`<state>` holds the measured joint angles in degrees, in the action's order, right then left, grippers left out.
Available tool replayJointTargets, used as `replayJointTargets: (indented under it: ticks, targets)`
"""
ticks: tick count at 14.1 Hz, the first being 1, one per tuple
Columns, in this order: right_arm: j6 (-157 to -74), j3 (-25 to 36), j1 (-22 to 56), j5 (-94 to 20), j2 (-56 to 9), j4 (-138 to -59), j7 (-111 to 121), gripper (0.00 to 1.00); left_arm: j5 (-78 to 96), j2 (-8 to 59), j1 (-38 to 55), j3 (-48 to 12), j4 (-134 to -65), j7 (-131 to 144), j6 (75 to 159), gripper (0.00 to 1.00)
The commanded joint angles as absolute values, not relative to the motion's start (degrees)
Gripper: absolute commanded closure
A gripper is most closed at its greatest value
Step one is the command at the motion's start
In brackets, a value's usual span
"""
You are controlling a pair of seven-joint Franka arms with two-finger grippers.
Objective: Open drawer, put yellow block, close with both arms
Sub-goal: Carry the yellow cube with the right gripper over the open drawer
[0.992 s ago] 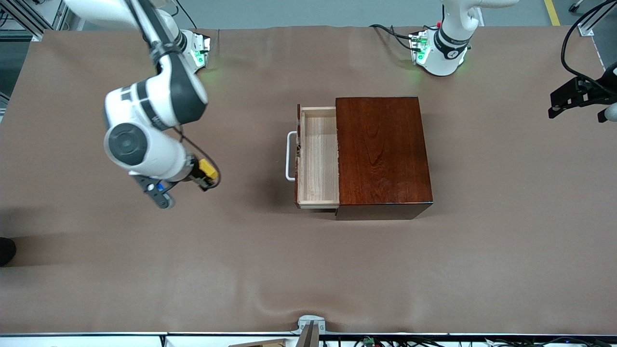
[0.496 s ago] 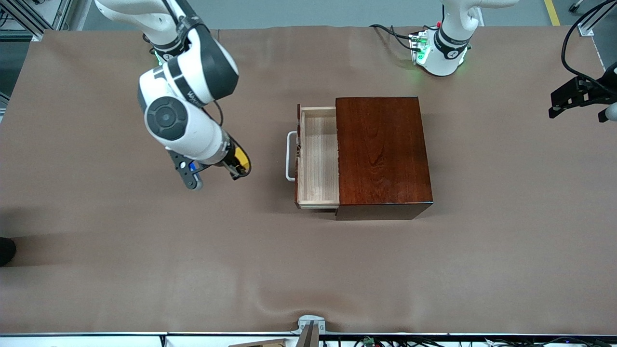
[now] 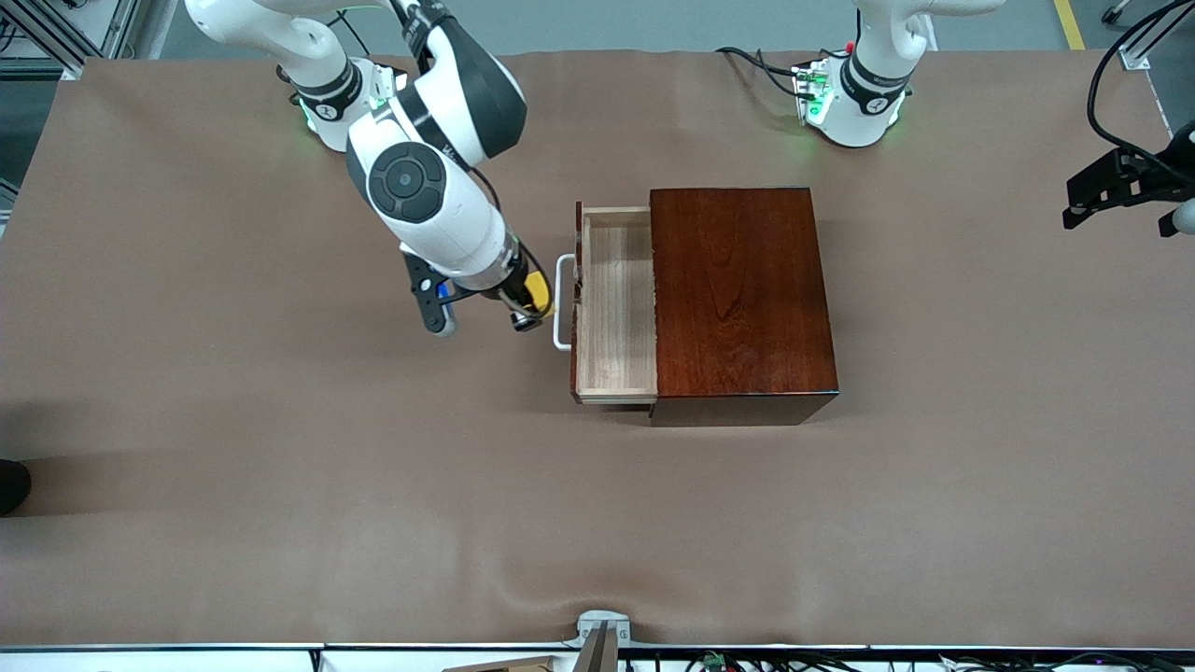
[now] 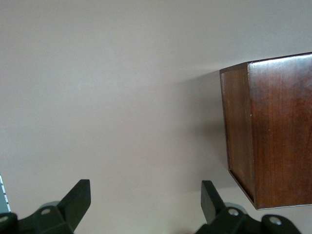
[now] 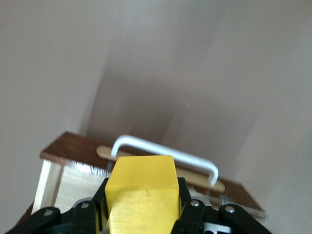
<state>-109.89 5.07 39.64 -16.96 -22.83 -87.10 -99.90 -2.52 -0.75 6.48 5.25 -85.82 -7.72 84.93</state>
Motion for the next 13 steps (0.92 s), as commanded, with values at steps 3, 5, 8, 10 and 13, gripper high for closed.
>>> replayJointTargets:
  ticks: [3,5,8,10,13]
  targets:
    - [-113.0,5.8,42.9,-22.4,-23.1,-87.5,-104.4,1.0,-1.3,-1.4,6.1,5.4,-85.3,-7.9,84.2,0.0]
    - [-116.9,5.8,44.2,-22.3,-23.4,-89.4,-105.8,1.0,-1.4,-1.4,6.1,5.4,-85.4,-8.3,84.1,0.0]
    - [-119.0,5.8,46.4,-21.9,-25.6,-89.6,-108.4,1.0,-1.4,-1.5,6.0,5.5,-85.3,-8.5,84.1,0.0]
    - [-119.5,5.8,47.5,-21.8,-26.3,-89.6,-109.7,1.0,-1.4,-1.5,6.0,5.5,-85.3,-8.5,84.1,0.0]
    - [-119.8,5.9,48.2,-21.7,-27.5,-89.6,-110.9,1.0,-1.4,-1.5,6.0,5.5,-85.3,-8.5,84.1,0.0]
